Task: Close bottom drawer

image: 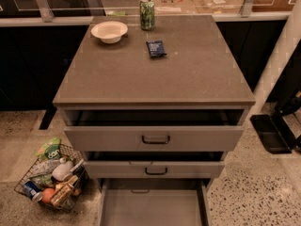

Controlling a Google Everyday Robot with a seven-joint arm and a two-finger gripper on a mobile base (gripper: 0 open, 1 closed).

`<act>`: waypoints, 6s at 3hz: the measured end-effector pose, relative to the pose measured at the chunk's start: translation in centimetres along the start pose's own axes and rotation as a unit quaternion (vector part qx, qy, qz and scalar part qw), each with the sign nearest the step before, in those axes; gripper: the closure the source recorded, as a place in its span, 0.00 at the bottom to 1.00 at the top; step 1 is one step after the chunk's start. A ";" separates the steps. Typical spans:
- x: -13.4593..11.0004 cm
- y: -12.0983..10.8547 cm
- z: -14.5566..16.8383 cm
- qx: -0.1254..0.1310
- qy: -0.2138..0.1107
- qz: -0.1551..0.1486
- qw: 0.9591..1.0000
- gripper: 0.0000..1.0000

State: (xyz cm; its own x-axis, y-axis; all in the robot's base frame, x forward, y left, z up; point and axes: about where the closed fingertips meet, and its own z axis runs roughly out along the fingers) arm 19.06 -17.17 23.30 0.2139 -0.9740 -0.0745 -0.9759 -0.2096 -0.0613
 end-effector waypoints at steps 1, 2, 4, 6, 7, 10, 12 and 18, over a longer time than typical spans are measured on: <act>-0.3 -0.2 1.1 -0.006 -0.009 0.003 1.000 1.00; -0.7 -0.9 3.8 -0.020 -0.026 0.018 0.999 1.00; -1.9 -3.4 8.8 -0.031 -0.069 0.044 0.996 1.00; -2.5 -5.4 9.9 -0.013 -0.070 0.039 0.997 1.00; -2.2 -7.5 10.1 0.010 -0.058 0.032 0.998 1.00; -2.8 -12.6 11.4 0.059 -0.018 -0.001 0.998 1.00; -2.2 -15.1 11.2 0.096 0.008 -0.002 0.995 1.00; 1.9 -25.8 10.4 0.225 0.059 0.001 0.973 1.00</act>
Offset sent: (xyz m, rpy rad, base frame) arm 0.0261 0.0220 -0.0733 0.0818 0.0933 -0.0665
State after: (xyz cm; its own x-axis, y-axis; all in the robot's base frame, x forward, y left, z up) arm 45.07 -12.68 14.40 0.1799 -0.9830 0.0377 -0.8525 -0.1749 -0.4927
